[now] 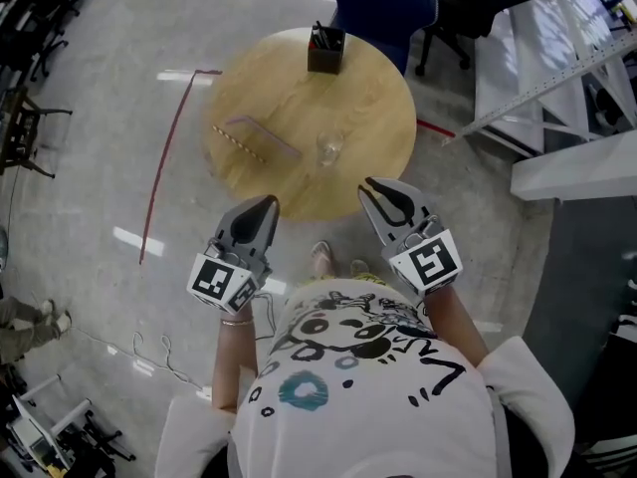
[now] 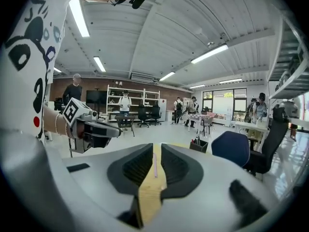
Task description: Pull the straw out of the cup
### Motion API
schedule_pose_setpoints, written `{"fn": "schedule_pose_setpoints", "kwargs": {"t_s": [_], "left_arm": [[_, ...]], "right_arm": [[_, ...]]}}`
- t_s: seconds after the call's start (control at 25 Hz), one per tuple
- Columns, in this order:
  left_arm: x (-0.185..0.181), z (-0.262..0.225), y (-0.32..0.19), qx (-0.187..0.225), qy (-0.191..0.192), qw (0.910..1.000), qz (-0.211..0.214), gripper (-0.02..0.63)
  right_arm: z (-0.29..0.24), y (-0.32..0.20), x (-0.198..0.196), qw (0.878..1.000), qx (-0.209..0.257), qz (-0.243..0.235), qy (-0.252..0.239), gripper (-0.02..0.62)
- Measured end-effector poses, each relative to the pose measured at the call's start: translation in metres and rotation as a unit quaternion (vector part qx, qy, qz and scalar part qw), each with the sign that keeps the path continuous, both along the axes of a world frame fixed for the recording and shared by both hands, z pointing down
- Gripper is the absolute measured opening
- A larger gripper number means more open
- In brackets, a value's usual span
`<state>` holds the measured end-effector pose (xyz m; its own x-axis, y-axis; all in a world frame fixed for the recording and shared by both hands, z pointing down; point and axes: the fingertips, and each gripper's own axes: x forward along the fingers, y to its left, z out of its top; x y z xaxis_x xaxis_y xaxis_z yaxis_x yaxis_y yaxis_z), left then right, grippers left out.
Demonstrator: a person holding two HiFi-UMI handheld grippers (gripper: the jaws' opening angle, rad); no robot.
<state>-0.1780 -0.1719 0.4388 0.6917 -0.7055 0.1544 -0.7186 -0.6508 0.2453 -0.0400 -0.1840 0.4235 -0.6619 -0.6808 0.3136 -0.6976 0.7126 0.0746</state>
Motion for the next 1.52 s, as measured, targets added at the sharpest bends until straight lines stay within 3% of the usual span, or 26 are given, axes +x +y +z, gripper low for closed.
{"fn": "schedule_pose_setpoints", "kwargs": {"t_s": [0.48,0.88,1.52], "left_arm": [[-0.006,0.017,-0.006,-0.02,-0.005,0.9996,-0.019,0.017],[-0.003,0.027,-0.023,-0.039,-0.005,0.9981,-0.047,0.017],[0.014,0.038,-0.043,-0.055,0.003,0.9962,-0.068,0.017]], "right_arm": [[0.037,-0.024,-0.021,0.998,-0.025,-0.029,0.047,0.108],[0.079,-0.064,-0.04,0.993,-0.041,-0.074,0.083,0.118],[0.11,-0.086,-0.059,0.977,-0.008,-0.145,0.153,0.118]]}}
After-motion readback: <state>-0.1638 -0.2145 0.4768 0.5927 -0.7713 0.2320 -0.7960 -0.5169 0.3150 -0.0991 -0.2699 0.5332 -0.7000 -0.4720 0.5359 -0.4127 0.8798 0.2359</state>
